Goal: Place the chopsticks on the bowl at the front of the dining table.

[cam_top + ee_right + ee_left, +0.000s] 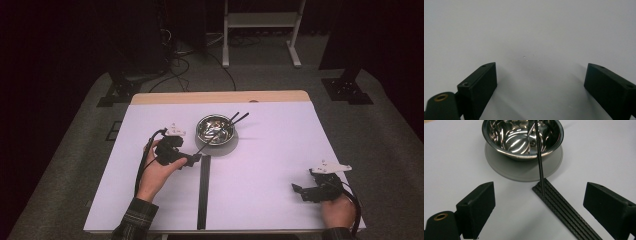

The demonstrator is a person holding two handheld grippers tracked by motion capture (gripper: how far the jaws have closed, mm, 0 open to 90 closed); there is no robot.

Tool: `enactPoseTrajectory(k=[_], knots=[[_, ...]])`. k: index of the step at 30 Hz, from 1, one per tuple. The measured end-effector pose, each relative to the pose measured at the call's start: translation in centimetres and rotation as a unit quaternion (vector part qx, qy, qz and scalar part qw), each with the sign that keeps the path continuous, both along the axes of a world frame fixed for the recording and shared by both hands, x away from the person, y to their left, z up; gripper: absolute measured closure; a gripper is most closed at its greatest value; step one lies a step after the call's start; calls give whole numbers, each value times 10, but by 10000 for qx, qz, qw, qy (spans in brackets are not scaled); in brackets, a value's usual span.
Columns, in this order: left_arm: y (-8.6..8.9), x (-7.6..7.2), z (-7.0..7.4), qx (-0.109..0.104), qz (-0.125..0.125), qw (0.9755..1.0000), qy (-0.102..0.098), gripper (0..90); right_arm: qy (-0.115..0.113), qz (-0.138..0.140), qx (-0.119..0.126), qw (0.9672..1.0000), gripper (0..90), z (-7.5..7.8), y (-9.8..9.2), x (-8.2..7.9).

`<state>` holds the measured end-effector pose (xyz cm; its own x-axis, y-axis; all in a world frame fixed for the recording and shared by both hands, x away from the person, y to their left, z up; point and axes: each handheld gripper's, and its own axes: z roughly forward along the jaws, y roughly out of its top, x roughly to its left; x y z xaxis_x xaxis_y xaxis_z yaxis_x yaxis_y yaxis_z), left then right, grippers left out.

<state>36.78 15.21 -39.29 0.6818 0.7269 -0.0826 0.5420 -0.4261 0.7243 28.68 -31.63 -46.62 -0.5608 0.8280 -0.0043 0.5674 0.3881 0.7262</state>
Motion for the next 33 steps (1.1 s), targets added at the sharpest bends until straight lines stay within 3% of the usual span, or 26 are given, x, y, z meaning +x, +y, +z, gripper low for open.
enactPoseTrajectory(k=[14,21,27,33], knots=[[-3,-8,-28,186,-2,9997,136,98,6,-3,9,10000,95,0,0,0],[-12,-7,-43,437,-24,9987,270,98,13,-3,16,10000,95,0,0,0],[-15,-6,-49,526,-8,9978,393,98,15,-3,21,10000,94,0,0,0],[-18,-5,-52,617,-54,9973,393,98,14,-5,23,10000,94,0,0,0]])
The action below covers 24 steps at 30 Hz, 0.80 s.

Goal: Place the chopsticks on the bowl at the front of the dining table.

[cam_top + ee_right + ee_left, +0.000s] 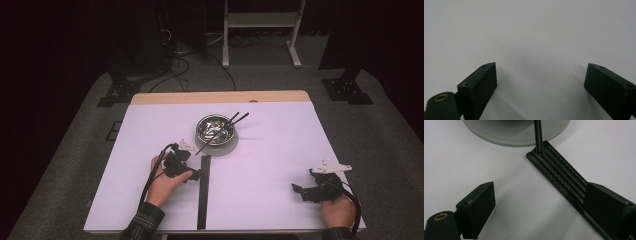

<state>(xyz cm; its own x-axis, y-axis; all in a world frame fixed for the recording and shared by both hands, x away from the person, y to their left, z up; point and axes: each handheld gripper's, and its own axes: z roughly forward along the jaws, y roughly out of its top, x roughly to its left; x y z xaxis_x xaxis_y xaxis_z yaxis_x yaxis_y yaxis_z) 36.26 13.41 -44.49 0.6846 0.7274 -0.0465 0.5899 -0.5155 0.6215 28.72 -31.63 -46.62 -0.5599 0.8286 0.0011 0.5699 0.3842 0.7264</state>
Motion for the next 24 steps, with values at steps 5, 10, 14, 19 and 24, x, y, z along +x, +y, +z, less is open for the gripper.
enactPoseTrajectory(k=[5,10,14,19,24], knots=[[-2,0,-2,84,-27,10000,-5,83,-1,2,-4,10000,94,0,0,0],[-2,0,-3,116,-19,9999,-10,83,0,2,-3,10000,95,0,0,0],[-1,1,-3,224,-21,9997,-62,83,0,3,-2,10000,94,0,0,0],[0,0,-4,285,18,9995,-94,83,-1,2,-3,10000,95,0,0,0],[-1,-1,-5,289,24,9994,-162,82,-1,3,-3,10000,94,0,0,0]])
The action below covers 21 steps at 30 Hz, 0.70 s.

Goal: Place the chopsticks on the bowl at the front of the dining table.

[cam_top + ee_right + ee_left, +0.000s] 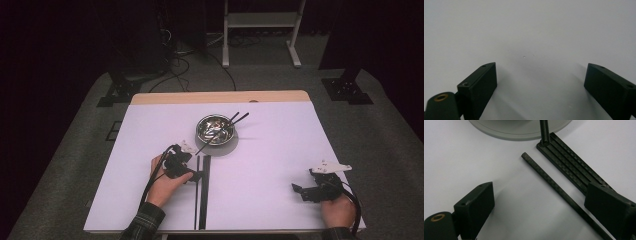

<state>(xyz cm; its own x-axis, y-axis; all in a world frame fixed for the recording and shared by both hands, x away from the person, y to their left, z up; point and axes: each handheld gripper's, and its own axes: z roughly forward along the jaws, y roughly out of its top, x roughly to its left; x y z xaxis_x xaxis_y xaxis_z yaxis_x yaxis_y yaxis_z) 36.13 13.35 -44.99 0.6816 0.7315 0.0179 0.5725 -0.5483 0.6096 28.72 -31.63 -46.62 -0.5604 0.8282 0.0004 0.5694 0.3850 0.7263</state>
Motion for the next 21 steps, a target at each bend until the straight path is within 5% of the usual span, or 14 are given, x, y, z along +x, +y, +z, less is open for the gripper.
enactPoseTrajectory(k=[21], knots=[[5,-22,-6,-246,124,9993,-264,82,-2,6,-5,10000,94,0,0,0]])
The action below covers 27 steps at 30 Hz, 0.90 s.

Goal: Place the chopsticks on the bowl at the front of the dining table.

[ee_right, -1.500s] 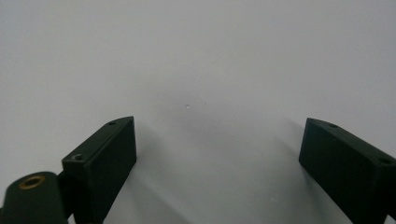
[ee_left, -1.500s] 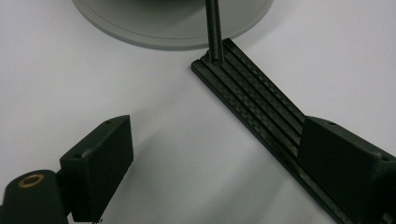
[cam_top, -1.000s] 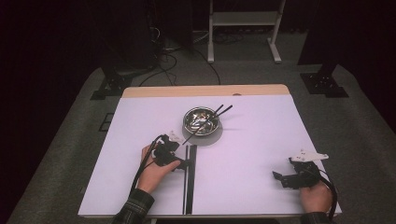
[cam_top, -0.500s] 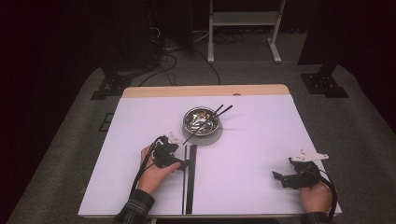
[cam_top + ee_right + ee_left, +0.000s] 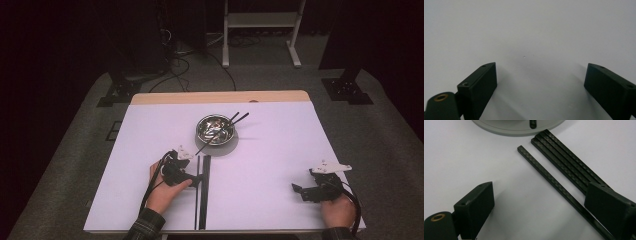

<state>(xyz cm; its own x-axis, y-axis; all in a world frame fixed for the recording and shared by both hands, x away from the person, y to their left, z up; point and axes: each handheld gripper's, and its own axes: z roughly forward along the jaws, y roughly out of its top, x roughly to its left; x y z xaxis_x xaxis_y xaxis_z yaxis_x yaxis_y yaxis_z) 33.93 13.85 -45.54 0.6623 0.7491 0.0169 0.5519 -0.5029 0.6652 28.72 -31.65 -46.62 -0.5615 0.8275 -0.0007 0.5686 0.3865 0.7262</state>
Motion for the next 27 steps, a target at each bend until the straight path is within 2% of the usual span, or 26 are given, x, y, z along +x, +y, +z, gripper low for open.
enactPoseTrajectory(k=[19,27], knots=[[5,-39,-3,-121,-166,9997,-147,82,1,-4,3,10000,94,0,0,0],[6,-53,-3,-122,-240,9995,-142,82,1,-6,4,10000,94,0,0,0]])
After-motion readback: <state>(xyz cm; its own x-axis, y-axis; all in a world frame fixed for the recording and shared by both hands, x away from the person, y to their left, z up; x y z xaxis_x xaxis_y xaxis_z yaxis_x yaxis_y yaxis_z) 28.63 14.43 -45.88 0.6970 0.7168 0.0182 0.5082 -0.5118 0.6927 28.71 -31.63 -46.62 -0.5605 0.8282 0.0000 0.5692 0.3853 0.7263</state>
